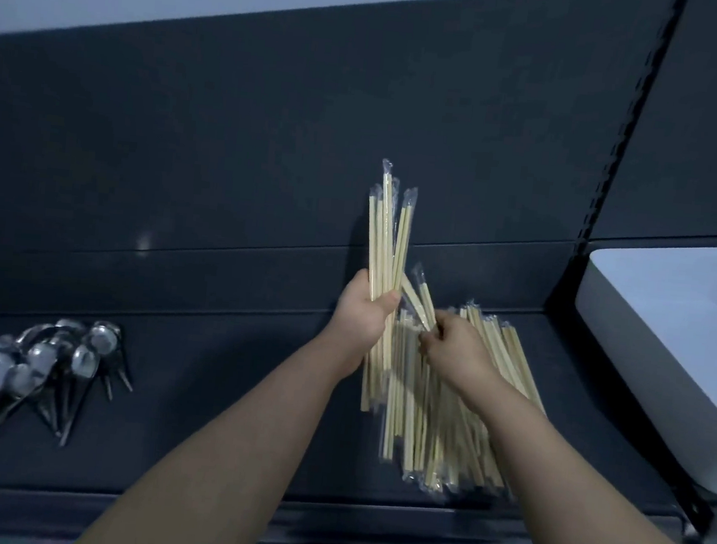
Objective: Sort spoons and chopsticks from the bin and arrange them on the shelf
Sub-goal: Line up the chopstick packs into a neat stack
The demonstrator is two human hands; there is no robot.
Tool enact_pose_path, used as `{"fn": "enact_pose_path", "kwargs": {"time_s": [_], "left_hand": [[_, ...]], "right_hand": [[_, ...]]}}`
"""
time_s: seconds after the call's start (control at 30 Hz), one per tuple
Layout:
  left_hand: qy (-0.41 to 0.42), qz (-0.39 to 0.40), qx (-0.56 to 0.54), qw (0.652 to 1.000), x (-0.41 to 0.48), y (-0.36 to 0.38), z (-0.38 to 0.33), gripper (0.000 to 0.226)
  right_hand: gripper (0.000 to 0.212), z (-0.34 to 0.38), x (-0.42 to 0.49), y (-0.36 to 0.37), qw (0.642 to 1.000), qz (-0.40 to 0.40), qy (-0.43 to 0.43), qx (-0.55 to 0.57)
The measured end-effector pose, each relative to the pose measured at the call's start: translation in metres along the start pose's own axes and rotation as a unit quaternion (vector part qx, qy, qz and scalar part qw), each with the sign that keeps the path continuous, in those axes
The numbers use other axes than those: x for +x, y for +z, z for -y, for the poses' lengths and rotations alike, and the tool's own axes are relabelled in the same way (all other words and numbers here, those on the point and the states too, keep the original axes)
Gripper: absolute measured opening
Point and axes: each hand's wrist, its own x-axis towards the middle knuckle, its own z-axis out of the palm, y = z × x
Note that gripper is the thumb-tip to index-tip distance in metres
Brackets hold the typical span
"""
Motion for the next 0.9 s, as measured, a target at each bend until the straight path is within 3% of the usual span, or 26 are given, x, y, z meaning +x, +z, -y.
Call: {"fn": "enact_pose_path", "kwargs": {"time_s": [0.1,0.23,0.37,0.47,0.6,0.63,0.7,0.77,0.83,0.9], "left_hand": [[-0.007,-0.013,0.013,1.000,0.001,-0.033,0.008,0.017],[0.023,0.002,0.045,0.999,0.001,-0.073,0.021,0.024],[0.069,0.033,0.189,0.979,0.001,-0.104,0.038,0.025],[0.080,0.089,0.295,0.948,-0.003,-0.120,0.049,0.065],[0.039,0.145,0.387,0.910,-0.006,-0.148,0.060,0.051],[0.027,0.140,0.354,0.924,-0.005,-0.158,0.061,0.047],[-0.003,0.110,0.171,0.979,-0.006,-0.176,0.058,0.053],[0.014,0.081,0.002,0.997,-0.008,-0.187,0.047,0.063],[0.052,0.078,-0.029,0.995,-0.006,-0.186,0.038,0.066],[0.070,0.074,-0.031,0.994,-0.008,-0.178,0.029,0.041]], "right_hand": [[0.014,0.032,0.005,0.013,0.997,-0.028,-0.008,0.068],[0.011,0.082,0.004,0.035,0.967,-0.027,-0.058,0.247],[0.019,0.107,0.000,0.069,0.955,0.003,-0.118,0.272],[0.014,0.116,-0.003,0.098,0.950,0.022,-0.118,0.290],[0.019,0.126,-0.002,0.112,0.949,0.003,-0.103,0.297],[0.019,0.128,-0.002,0.113,0.947,0.005,-0.110,0.301],[0.016,0.131,-0.003,0.115,0.947,0.010,-0.134,0.291],[0.017,0.133,-0.006,0.120,0.945,0.031,-0.151,0.290],[0.017,0.135,-0.012,0.127,0.939,0.068,-0.157,0.300],[0.024,0.132,-0.016,0.136,0.938,0.084,-0.145,0.304]]}}
